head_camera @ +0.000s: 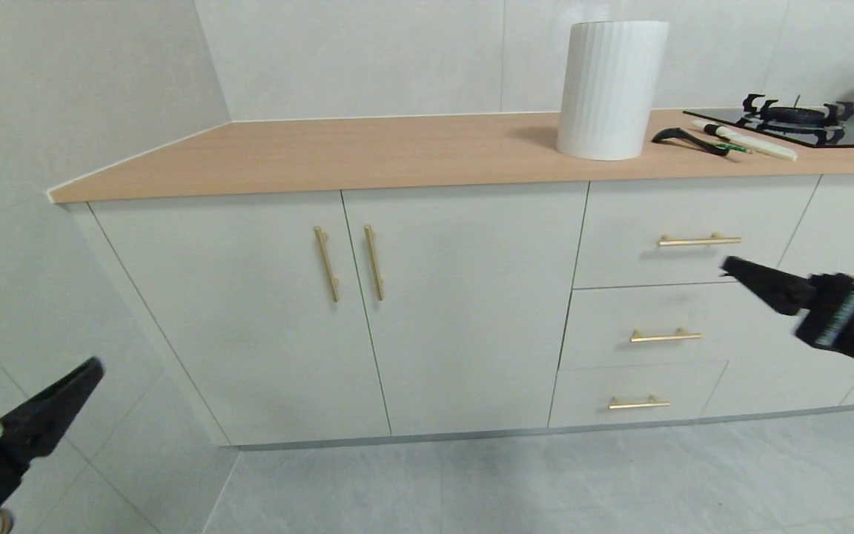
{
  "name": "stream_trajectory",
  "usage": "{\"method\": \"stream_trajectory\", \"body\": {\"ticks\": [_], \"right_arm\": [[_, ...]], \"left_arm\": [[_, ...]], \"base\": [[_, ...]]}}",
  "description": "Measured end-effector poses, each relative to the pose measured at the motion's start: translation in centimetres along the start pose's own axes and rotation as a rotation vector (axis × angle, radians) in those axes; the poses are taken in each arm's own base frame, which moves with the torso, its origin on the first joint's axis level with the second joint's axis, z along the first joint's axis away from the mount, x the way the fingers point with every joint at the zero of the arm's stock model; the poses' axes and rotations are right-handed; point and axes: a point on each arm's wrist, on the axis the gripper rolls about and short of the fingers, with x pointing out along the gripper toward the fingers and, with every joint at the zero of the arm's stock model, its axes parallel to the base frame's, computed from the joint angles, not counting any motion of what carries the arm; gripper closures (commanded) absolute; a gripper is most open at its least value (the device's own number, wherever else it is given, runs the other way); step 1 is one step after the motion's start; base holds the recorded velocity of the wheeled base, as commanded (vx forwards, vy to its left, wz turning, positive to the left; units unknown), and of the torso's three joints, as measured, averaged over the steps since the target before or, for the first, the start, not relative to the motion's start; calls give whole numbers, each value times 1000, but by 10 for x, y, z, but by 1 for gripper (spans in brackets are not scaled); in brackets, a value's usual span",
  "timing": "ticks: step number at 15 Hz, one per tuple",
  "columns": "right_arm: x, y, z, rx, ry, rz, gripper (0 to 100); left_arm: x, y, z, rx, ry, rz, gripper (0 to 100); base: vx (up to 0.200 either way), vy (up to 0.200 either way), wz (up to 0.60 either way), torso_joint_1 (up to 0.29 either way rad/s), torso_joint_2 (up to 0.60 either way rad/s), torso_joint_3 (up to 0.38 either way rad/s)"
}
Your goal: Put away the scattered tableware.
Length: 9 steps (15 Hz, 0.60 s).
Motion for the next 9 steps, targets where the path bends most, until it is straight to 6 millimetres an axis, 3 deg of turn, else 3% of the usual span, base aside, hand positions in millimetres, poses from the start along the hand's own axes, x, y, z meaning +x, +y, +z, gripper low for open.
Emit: {"method": "stream_trajectory", "body": {"ticks": [2, 5, 7, 9], "right_arm": [[-53, -26, 5, -72, -47, -37, 0], [-127, -59, -10, -169, -85, -152, 0], [-161, -72, -30, -199, -119, -249, 0], [-178, -80, -58, -222, -127, -344, 0]], "left_arm": [[-27, 21, -20, 11, 23, 41, 0], [-64, 43, -54, 37, 1, 139, 0], [-79, 48, -76, 77, -32, 201, 0], [-83, 49, -96, 73, -41, 239, 0]], "base": [[0, 0, 0, 0, 0, 0], [0, 0, 0, 0, 0, 0], [0, 0, 0, 0, 0, 0], [0, 0, 0, 0, 0, 0]]}}
